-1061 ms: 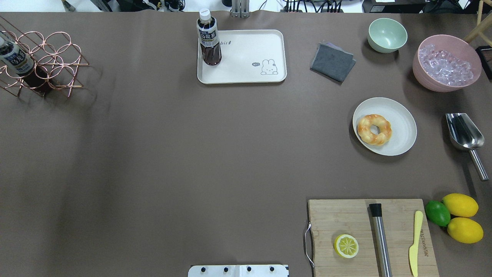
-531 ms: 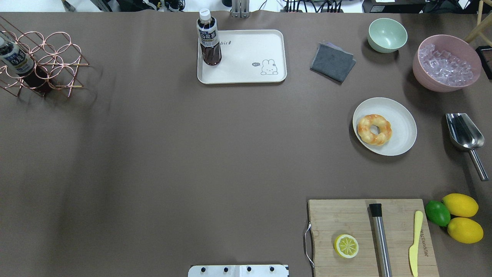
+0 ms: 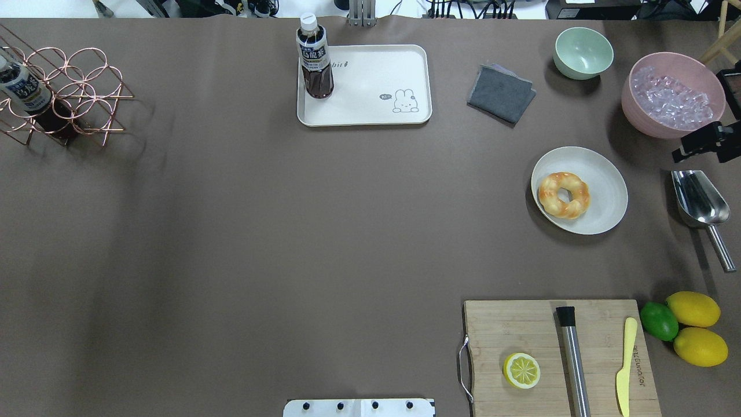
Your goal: Place donut on tray
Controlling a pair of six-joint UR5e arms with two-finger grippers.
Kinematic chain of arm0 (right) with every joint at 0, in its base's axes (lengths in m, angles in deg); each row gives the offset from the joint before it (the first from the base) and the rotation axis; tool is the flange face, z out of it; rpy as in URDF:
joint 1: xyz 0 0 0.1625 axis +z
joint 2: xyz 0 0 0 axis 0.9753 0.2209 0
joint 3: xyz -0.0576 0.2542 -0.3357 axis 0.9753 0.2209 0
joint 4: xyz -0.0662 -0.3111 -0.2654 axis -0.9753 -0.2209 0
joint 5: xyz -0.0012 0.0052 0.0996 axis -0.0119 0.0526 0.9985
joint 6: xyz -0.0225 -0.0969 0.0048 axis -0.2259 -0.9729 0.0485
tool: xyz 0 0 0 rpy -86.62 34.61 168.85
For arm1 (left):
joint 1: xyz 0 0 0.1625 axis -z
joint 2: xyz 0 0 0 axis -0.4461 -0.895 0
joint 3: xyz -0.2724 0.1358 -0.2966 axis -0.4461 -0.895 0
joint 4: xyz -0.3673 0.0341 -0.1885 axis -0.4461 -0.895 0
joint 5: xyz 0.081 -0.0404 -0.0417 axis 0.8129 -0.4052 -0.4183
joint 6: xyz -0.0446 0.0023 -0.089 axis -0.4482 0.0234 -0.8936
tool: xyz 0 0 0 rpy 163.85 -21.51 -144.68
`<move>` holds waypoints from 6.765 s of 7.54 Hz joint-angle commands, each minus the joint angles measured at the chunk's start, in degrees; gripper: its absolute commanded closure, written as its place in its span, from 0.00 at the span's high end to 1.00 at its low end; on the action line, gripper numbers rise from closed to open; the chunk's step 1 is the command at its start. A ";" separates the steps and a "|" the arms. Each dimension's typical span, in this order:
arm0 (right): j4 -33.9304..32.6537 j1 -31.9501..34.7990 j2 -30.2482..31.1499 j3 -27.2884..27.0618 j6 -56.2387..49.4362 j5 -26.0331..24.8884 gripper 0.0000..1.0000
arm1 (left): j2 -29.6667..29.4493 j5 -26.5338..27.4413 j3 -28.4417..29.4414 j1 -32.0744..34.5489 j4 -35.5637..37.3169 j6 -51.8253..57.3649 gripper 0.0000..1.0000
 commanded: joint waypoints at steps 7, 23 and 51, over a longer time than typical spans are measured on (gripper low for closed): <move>17.08 -11.89 -4.72 14.65 17.58 -5.06 1.00 | -0.31 1.83 1.04 -0.03 -0.05 -0.08 0.98; 17.79 -10.93 -11.29 12.54 31.99 3.38 0.00 | -0.31 2.99 0.69 -0.90 -0.13 -0.17 0.98; -9.19 -6.55 -33.58 16.58 25.65 -4.09 1.00 | -0.84 2.99 0.68 -1.26 -0.13 -0.17 0.98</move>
